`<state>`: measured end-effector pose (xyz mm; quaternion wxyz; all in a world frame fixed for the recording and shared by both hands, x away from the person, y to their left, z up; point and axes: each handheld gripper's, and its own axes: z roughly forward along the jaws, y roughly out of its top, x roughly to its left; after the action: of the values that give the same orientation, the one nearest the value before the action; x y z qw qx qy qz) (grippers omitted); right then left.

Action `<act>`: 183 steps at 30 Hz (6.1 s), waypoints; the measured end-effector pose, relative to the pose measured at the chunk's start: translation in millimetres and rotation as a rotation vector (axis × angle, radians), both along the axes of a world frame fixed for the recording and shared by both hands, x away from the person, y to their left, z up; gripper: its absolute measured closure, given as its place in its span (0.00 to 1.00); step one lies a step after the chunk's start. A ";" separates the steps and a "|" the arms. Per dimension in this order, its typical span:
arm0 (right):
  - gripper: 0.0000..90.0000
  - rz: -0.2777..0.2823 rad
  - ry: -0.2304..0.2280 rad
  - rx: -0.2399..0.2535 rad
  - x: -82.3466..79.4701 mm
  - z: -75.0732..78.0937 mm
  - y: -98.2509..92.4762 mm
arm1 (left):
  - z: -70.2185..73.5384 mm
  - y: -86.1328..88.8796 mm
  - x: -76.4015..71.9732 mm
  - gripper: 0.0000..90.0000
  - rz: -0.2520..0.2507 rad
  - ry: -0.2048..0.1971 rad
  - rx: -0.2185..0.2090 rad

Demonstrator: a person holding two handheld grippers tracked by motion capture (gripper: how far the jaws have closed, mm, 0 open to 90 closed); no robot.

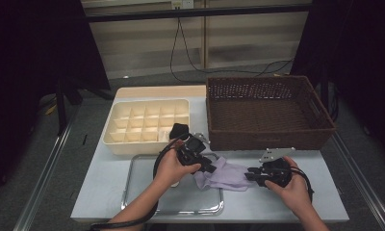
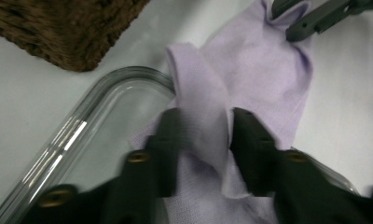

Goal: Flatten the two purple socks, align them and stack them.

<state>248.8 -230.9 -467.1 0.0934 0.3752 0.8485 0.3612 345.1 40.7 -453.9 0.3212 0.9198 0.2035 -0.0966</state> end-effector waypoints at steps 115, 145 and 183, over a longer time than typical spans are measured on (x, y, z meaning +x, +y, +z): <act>0.96 0.072 -0.014 -0.003 9.2 -2.5 28.5 | -2.4 13.6 -7.0 0.88 0.016 -0.029 0.083; 0.99 0.061 -0.061 0.057 11.2 11.7 24.2 | 21.9 41.8 -11.0 0.97 0.069 0.044 0.019; 0.72 0.030 0.047 -0.008 8.9 -6.4 16.4 | -1.0 37.4 -6.7 0.74 0.075 0.050 0.068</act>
<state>257.7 -214.5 -473.5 0.0691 0.3704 0.8575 0.3504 338.4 78.1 -454.9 0.2882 0.9191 0.2491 -0.1003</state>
